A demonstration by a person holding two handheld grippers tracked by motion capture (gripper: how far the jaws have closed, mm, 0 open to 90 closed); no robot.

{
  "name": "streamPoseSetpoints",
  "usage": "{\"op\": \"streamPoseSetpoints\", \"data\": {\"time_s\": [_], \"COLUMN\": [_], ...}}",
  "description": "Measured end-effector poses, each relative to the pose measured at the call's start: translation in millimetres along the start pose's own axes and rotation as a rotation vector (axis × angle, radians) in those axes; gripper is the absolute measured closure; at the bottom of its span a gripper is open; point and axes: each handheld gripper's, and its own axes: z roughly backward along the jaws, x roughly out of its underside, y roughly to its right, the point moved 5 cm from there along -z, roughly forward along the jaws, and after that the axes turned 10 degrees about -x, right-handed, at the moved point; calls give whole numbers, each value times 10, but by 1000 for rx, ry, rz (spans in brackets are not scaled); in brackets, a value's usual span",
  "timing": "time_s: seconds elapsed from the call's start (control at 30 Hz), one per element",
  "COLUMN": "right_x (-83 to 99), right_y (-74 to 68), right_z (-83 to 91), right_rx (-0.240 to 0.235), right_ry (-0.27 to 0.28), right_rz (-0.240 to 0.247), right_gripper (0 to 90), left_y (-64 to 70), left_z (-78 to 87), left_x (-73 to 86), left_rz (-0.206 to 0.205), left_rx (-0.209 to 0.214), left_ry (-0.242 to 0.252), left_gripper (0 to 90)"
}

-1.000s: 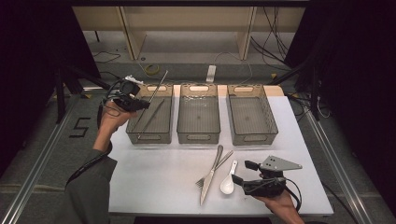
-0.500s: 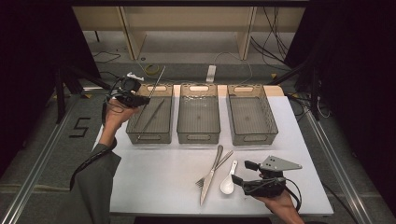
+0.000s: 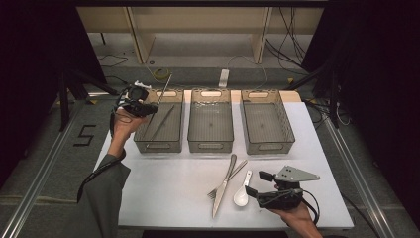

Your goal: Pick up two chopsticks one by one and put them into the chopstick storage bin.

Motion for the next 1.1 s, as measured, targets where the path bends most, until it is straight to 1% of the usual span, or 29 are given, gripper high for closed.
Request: {"op": "streamPoseSetpoints", "data": {"time_s": [0.23, 0.37, 0.47, 0.57, 0.67, 0.87, 0.97, 1.1], "right_x": [3, 2, 5, 5, 4, 4, 7, 7], "right_y": [1, 0, 1, 0, -2, -1, 0, 0], "right_z": [-4, -3, -4, -5, -4, -7, -6, -7], "right_rx": [-1, -1, 0, -1, -1, -2, -1, -2], "right_ry": [-2, -2, -3, -3, -2, -3, -5, -5], "right_rz": [0, 0, 2, 1, 1, 2, 1, 3], "right_gripper": [263, 263, 263, 262, 263, 263, 263, 263], "left_y": [29, 38, 39, 36, 33, 43, 48, 34], "left_z": [-58, -77, -90, -120, -153, -199, -208, -223], "left_x": [57, 77, 98, 132, 180, 228, 246, 278], "left_rz": [-5, 5, -1, 12, 8, 15, 6, 15], "left_rx": [1, 9, 6, 10, 13, 17, 19, 14], "left_ry": [-11, -15, -24, -28, -47, -58, -73, -86], "left_gripper": [854, 853, 853, 853, 853, 852, 852, 852]}}
